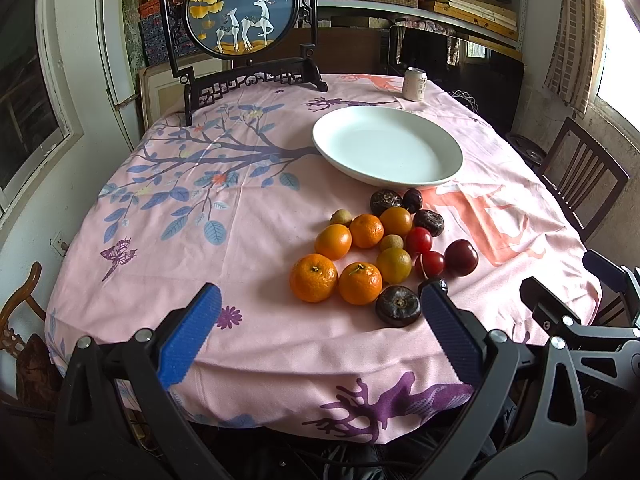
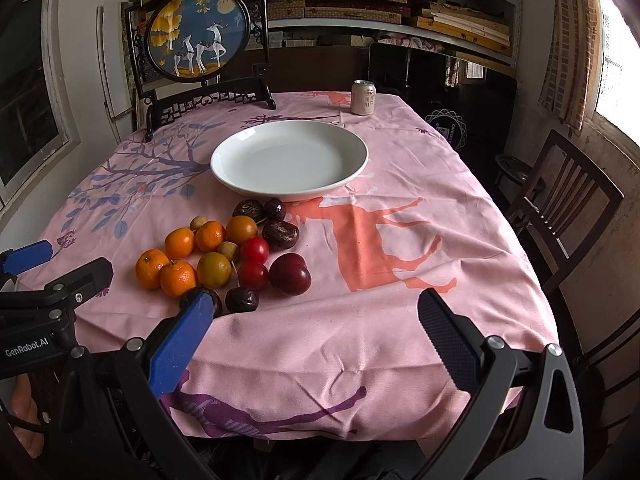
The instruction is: Organize fruits
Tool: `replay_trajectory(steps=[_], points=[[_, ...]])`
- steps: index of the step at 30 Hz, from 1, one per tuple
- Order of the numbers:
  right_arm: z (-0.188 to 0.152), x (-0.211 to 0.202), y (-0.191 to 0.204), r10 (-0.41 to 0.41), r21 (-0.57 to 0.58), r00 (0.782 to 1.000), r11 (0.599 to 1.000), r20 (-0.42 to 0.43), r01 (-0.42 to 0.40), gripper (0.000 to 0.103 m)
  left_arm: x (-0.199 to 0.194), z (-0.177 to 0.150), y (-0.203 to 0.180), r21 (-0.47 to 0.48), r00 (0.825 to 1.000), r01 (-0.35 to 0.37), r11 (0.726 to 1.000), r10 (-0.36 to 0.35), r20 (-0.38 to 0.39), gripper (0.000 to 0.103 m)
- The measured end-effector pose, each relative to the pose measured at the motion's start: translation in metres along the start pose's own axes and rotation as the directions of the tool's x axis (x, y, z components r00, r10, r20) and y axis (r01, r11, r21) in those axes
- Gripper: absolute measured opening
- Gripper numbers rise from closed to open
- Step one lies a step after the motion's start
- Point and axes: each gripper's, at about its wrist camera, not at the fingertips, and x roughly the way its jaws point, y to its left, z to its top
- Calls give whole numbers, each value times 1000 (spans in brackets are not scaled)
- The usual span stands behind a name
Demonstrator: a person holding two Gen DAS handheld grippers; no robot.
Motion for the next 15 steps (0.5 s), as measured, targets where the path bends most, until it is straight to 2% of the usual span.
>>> replay_trajectory(steps=[15], points=[[0, -1, 0, 1, 0, 1000, 1000, 1, -1, 102, 0, 0, 0, 0, 1000, 0, 1000, 0, -1, 101]])
